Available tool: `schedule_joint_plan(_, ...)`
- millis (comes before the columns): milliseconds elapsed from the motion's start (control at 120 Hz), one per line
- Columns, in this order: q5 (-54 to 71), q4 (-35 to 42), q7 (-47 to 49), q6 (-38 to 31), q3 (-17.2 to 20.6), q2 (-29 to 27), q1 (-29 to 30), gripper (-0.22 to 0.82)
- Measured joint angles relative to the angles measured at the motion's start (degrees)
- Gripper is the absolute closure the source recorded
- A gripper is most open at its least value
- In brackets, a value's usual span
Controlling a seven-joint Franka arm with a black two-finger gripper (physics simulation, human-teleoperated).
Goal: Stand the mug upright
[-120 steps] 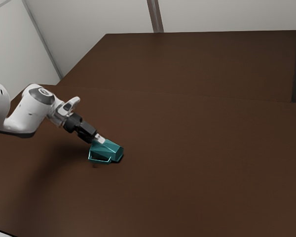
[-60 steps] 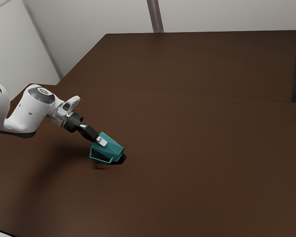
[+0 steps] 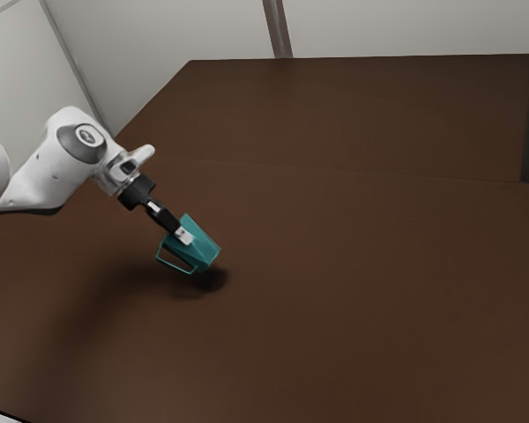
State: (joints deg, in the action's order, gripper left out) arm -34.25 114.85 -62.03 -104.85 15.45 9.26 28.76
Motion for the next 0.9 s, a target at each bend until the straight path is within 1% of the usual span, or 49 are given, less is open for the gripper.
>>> schedule_joint_plan(100, 6.46, 0.82, 2.73, -5.46, 3.48, -1.13, -0.06, 0.78)
schedule_joint_plan(225, 17.90, 0.94, 8.30, -10.67, 7.66, -2.77, -0.11, 0.78)
schedule_joint_plan(308, 25.07, 0.97, 13.01, -13.27, 9.35, -2.97, -0.38, 0.78)
schedule_joint_plan(400, 29.21, 2.19, 17.73, -16.05, 10.35, -2.96, -0.13, 0.78)
schedule_joint_plan(583, 32.26, 7.87, 26.15, -21.55, 11.86, -6.14, -0.44, 0.78)
schedule_joint_plan(900, 33.19, 13.21, 36.74, -25.59, 12.60, -8.79, -0.15, 0.78)
